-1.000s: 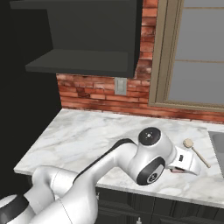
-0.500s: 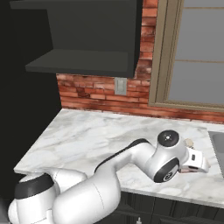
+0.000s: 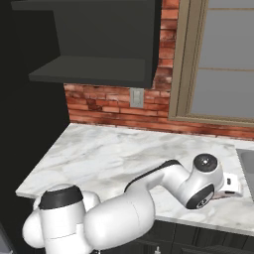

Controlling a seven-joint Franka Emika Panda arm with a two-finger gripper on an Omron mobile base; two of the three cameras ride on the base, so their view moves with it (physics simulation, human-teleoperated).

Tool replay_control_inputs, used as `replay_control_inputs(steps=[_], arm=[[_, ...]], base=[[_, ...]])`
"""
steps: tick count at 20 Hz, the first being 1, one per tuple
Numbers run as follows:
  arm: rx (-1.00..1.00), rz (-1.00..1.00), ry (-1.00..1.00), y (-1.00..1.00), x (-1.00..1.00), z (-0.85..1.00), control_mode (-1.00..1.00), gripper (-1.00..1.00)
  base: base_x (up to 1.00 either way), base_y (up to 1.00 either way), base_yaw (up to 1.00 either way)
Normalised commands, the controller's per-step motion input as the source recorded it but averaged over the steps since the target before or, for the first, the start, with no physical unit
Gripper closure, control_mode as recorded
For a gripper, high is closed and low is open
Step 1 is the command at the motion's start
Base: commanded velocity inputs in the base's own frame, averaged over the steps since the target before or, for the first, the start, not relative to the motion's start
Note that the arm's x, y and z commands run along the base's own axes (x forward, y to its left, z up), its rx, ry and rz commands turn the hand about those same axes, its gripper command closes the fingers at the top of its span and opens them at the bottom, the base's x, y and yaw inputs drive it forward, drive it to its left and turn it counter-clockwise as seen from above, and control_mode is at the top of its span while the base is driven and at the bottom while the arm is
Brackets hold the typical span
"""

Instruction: Locate and retrieve the bar soap and dish brush from the cabinet. Place them next to the sink.

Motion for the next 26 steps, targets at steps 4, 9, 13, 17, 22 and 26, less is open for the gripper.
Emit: replay_control_inputs(steps=[4, 9, 13, 17, 22, 26], arm=[[0.0, 0.1, 0.03, -0.27, 0.16, -0.34, -1.0, 1.0], [0.01, 0.1, 0.0, -0.27, 0.21, -0.35, -1.0, 1.0], [0.01, 0.1, 0.0, -0.28, 0.21, -0.35, -1.0, 1.0], [0.01, 0.1, 0.0, -0.31, 0.21, -0.36, -1.0, 1.0], [0.01, 0.1, 0.0, -0.33, 0.22, -0.37, -1.0, 1.0], [0.02, 0.1, 0.0, -0.34, 0.2, -0.36, -1.0, 1.0]], base=[[0.0, 0.0, 0.0], [0.0, 0.0, 0.0], [0.0, 0.0, 0.0], [0.0, 0.0, 0.0], [0.0, 0.0, 0.0], [0.0, 0.0, 0.0]])
